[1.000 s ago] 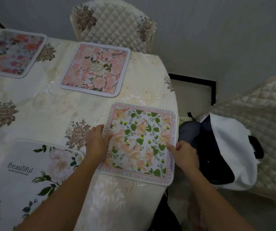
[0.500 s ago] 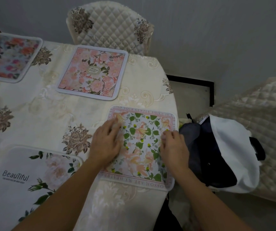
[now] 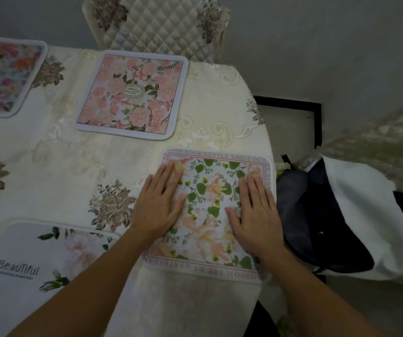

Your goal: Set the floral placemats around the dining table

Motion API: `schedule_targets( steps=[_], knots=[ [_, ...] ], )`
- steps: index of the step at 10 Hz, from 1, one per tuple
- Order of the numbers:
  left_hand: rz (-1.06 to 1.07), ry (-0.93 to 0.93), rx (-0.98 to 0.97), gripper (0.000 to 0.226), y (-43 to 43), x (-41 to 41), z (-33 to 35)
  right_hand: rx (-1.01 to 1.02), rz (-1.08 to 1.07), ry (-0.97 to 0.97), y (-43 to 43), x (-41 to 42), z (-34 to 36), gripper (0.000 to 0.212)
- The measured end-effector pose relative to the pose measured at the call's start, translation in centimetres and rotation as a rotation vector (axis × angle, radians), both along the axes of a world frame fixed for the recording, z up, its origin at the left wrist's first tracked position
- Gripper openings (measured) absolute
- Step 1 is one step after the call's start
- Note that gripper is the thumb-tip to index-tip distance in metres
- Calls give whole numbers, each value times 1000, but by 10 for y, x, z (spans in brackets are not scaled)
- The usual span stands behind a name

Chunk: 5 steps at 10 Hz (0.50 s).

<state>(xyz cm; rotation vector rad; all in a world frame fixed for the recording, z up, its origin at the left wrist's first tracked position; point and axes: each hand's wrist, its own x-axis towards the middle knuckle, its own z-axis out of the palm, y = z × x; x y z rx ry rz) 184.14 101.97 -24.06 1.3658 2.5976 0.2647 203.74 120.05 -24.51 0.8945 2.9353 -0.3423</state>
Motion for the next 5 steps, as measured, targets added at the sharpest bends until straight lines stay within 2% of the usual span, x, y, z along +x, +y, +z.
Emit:
schedule_targets(
  steps=[2, 3, 4, 5],
  knots=[
    [-5, 27, -33, 64, 1, 2, 1, -22, 13, -38, 4, 4, 3, 75],
    [30, 70, -112, 66, 5, 7, 5, -58, 47, -65, 10, 6, 9, 76],
    [106, 30, -152, 67, 14, 18, 24, -112, 118, -94, 22, 4, 29, 77],
    [113, 20, -141, 66, 21, 40, 41, -165, 145, -95, 29, 12, 47, 69]
  ],
)
